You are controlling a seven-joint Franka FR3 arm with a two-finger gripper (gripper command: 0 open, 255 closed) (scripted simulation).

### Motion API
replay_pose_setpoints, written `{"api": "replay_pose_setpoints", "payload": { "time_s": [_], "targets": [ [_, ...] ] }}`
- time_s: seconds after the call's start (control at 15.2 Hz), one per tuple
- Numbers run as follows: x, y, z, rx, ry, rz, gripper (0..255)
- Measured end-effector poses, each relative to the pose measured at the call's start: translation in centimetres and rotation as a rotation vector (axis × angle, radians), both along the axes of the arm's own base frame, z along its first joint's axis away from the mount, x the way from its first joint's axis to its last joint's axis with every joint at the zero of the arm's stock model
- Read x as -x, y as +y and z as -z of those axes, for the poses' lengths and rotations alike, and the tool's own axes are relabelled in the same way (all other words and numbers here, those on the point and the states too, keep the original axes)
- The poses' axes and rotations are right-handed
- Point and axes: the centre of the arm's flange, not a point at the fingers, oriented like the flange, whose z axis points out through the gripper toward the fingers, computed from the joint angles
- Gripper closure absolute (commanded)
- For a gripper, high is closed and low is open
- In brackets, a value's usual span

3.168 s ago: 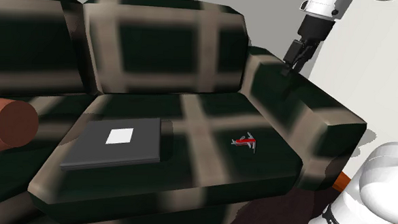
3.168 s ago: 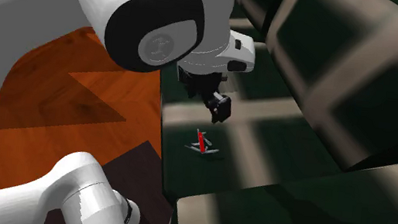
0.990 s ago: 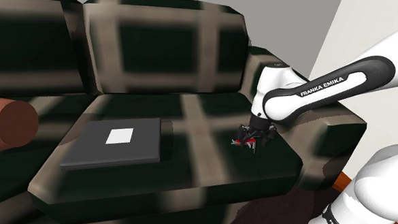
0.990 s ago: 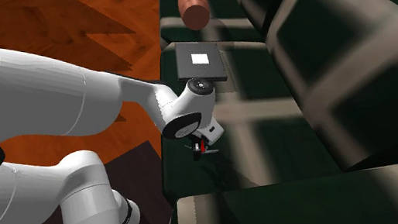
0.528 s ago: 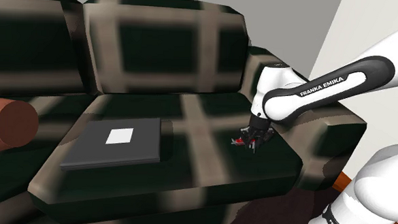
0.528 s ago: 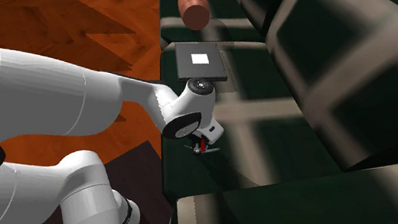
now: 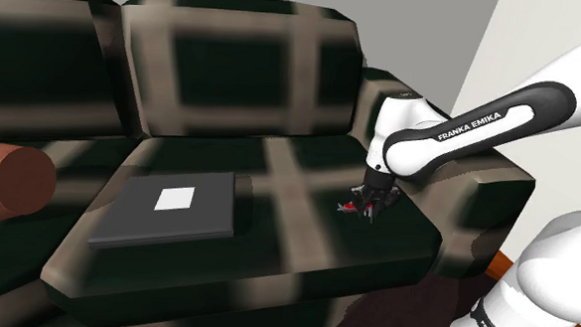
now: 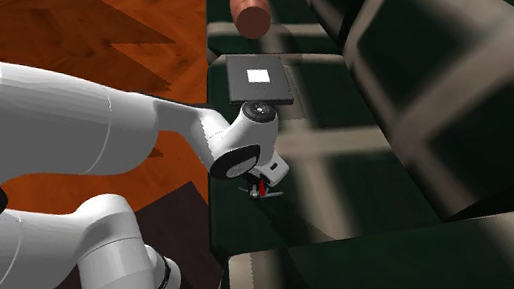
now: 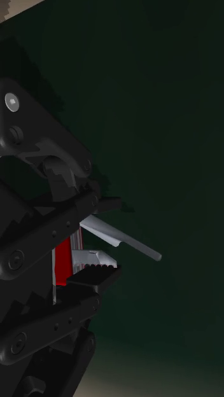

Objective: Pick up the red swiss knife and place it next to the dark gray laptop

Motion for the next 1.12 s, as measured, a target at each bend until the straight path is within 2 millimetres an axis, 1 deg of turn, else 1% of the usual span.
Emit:
{"api": "replay_pose_setpoints", "payload": {
  "time_s": [0.33, 1.12],
  "targets": [
    [0.1, -0.1, -2.0, 0.0, 0.002, 0.001, 255],
    [0.0, 0.0, -8.3, 0.0, 0.002, 0.001, 255]
  ]
}}
